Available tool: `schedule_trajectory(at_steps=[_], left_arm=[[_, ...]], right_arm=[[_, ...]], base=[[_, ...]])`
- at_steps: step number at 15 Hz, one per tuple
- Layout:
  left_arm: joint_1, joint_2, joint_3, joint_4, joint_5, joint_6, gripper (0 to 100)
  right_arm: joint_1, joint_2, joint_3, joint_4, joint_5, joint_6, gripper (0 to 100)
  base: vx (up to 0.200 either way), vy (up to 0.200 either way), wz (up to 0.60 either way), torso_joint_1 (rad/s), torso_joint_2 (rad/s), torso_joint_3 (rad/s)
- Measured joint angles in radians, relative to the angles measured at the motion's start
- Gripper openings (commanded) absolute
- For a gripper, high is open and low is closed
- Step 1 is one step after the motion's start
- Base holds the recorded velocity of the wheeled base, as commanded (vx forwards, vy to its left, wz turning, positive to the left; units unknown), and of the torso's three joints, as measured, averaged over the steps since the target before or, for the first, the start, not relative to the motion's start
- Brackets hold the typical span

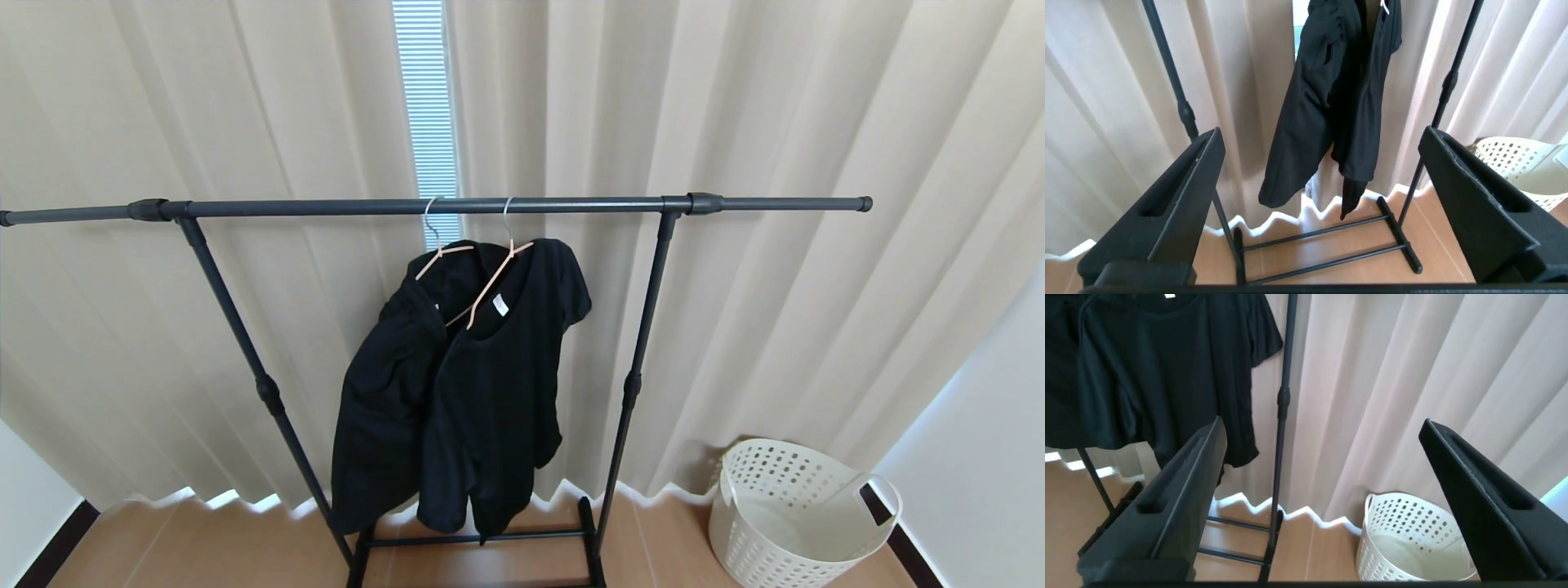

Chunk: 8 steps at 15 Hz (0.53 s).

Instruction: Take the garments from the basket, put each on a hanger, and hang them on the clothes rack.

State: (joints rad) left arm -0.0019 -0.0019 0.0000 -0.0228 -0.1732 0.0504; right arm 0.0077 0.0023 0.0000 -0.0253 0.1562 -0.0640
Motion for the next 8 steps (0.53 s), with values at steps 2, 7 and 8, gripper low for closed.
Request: schedule_trajectory(at_steps=[2,7,8], left_arm=[[0.000,0.000,0.000,0.000,0.000,0.000,100],[0.000,0.000,0.000,0.000,0.000,0.000,100],[0.000,0.000,0.000,0.000,0.000,0.000,100]], right_arm=[[0.000,0.000,0.000,0.000,0.000,0.000,100],[0.000,0.000,0.000,0.000,-0.003,0.004,100],[0.000,0.000,0.000,0.000,-0.003,0.004,100]], base=[[0.000,0.000,0.00,0.000,0.00,0.000],[0.000,0.000,0.00,0.000,0.00,0.000],[0.000,0.000,0.00,0.000,0.00,0.000]])
